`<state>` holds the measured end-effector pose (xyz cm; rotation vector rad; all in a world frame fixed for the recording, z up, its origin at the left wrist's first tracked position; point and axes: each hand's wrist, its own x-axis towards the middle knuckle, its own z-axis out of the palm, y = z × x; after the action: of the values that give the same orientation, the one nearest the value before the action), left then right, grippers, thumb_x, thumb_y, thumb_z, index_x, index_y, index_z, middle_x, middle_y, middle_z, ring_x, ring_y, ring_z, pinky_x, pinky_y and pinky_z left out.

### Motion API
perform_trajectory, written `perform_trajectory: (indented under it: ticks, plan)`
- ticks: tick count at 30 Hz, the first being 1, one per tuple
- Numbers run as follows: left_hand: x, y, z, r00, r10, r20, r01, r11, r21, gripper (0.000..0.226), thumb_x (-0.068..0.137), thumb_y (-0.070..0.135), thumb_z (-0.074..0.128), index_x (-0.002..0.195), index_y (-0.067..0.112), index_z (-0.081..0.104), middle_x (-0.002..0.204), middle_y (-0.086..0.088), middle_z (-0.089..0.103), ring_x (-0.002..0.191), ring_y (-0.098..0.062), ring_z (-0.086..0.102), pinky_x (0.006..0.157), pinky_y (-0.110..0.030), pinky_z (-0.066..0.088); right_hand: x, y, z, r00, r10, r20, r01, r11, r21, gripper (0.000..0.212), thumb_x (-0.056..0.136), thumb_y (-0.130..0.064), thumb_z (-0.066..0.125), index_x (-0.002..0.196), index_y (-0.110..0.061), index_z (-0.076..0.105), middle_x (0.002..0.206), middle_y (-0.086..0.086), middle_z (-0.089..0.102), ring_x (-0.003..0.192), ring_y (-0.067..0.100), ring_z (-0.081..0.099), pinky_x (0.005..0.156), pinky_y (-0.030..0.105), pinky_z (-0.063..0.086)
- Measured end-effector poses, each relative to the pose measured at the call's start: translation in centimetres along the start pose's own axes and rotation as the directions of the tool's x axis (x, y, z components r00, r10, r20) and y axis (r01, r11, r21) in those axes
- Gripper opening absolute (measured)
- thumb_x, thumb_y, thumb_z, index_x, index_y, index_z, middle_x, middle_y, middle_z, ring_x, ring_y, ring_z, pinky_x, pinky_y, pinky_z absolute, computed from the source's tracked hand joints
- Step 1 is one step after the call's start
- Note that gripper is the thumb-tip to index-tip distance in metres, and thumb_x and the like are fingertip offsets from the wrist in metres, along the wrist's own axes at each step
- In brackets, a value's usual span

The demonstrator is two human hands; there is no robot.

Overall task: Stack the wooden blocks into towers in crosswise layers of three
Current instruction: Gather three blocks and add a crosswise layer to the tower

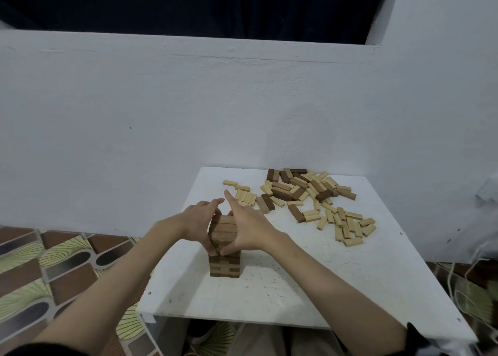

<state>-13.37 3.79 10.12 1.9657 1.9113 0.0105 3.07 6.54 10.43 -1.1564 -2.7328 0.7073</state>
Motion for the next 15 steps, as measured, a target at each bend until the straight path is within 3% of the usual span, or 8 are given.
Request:
perform_trajectory:
  ticks: [10, 15]
  plan:
    - [0.07, 0.09, 0.32, 1.0, -0.006, -0.01, 0.006, 1.0, 0.0, 0.124, 0.056, 0.036, 0.088, 0.148, 0.02, 0.006, 0.134, 0.003, 0.043, 0.129, -0.019, 0.031, 0.105, -0.031, 0.032, 0.13, 0.11, 0.24, 1.0, -0.013, -0.016, 0.013, 1.0, -0.004, 0.129, 0.067, -0.036, 0.085, 0.152, -0.024, -0.012, 0.129, 0.007, 0.053, 0.119, 0.028, 0.048, 0.105, 0.048, 0.035]
    - [-0.14, -0.27, 0.09, 1.0, -0.012, 0.012, 0.013, 0.998, -0.059, 0.135, 0.052, 0.041, 0.089, 0.149, 0.022, -0.003, 0.147, 0.004, 0.03, 0.139, -0.019, 0.019, 0.112, -0.035, 0.025, 0.44, 0.38, 0.05, 1.0, -0.001, 0.006, 0.001, 0.999, 0.034, 0.135, 0.064, -0.039, 0.086, 0.151, -0.024, -0.015, 0.141, 0.009, 0.045, 0.133, 0.026, 0.037, 0.111, 0.05, 0.025]
